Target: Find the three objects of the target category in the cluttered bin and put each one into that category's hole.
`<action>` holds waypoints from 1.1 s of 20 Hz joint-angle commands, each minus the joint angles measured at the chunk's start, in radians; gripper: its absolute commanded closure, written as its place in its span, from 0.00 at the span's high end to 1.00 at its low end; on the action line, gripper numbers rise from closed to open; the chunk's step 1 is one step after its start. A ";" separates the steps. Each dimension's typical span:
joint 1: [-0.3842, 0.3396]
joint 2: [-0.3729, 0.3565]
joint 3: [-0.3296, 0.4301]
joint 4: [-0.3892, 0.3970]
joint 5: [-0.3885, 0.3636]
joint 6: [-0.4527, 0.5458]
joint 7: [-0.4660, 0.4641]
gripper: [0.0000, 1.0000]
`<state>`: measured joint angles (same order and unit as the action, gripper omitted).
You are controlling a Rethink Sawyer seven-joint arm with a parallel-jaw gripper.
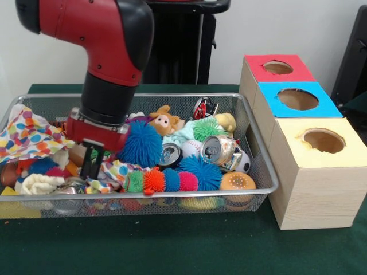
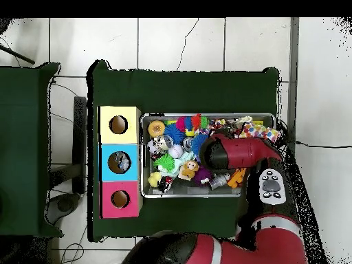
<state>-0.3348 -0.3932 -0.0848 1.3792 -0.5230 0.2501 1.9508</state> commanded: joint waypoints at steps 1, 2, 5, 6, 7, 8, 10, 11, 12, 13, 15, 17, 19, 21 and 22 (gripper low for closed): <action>0.081 -0.113 -0.003 0.082 0.084 0.277 0.068 0.00; 0.091 -0.144 -0.003 0.081 0.097 0.338 0.043 0.00; 0.121 -0.195 -0.013 0.060 0.122 0.467 0.015 0.00; 0.131 -0.197 -0.019 0.047 0.125 0.496 0.015 0.00; 0.142 -0.201 -0.026 0.039 0.124 0.516 0.017 0.00; 0.153 -0.203 -0.034 0.025 0.121 0.540 0.019 0.00; 0.170 -0.213 -0.042 0.009 0.111 0.585 0.012 0.00; 0.175 -0.218 -0.044 0.000 0.106 0.607 0.008 0.00; 0.179 -0.225 -0.045 -0.006 0.106 0.625 0.010 0.00; 0.183 -0.232 -0.047 -0.012 0.106 0.644 0.011 0.00; 0.184 -0.241 -0.042 -0.017 0.103 0.664 0.012 0.00; 0.191 -0.250 -0.042 -0.019 0.102 0.681 0.019 0.00; 0.196 -0.257 -0.043 -0.018 0.101 0.687 0.028 0.00; 0.201 -0.266 -0.045 -0.018 0.099 0.700 0.029 0.00; 0.205 -0.274 -0.047 -0.014 0.099 0.705 0.031 0.00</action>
<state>-0.1334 -0.6496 -0.1424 1.3704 -0.4373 0.8342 1.9510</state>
